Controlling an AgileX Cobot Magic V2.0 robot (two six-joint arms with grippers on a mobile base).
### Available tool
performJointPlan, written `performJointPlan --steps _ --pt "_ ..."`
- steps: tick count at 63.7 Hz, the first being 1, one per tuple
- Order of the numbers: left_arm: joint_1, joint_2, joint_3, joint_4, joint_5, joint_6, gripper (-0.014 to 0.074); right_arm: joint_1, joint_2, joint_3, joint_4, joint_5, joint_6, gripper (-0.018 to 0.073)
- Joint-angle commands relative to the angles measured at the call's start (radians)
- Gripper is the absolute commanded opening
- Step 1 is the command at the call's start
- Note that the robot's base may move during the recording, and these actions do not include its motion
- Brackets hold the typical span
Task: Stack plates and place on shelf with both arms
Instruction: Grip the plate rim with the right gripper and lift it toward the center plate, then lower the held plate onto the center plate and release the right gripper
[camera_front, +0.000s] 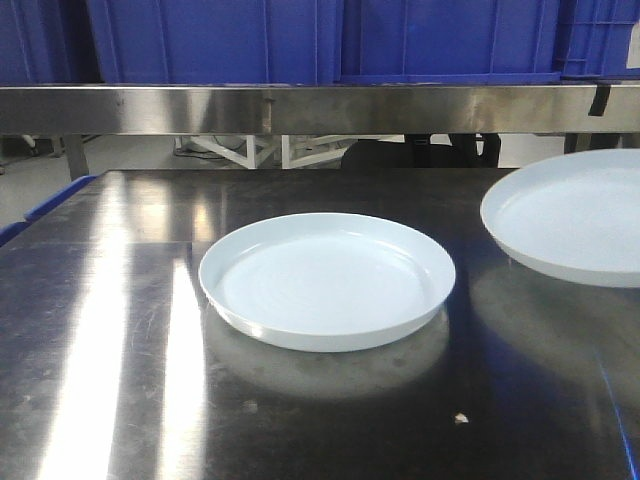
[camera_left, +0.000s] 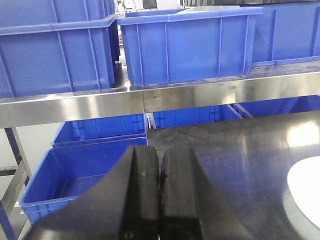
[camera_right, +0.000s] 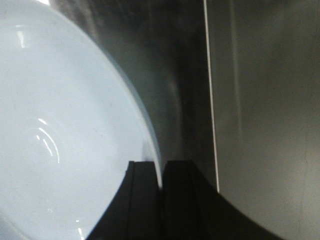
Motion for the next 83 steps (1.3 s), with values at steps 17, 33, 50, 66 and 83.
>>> performJointPlan --steps 17,33,50,66,83 --pt "-0.001 0.009 -0.028 -0.003 -0.077 -0.010 0.0080 0.007 -0.138 -0.027 0.147 0.031 -0.006 0.0048" --pt "-0.001 0.009 -0.028 -0.003 -0.077 -0.010 0.0080 0.138 -0.145 -0.027 0.235 0.013 -0.005 0.0048" --pt "-0.001 0.009 -0.028 -0.003 -0.077 -0.010 0.0080 0.296 -0.120 -0.025 0.235 -0.081 0.025 0.0048" --pt "-0.001 0.009 -0.028 -0.003 -0.077 -0.010 0.0080 0.407 -0.066 -0.025 0.237 -0.149 0.073 0.0048" --pt "-0.001 0.009 -0.028 -0.003 -0.077 -0.010 0.0080 0.486 0.016 -0.025 0.237 -0.187 0.095 0.0048"
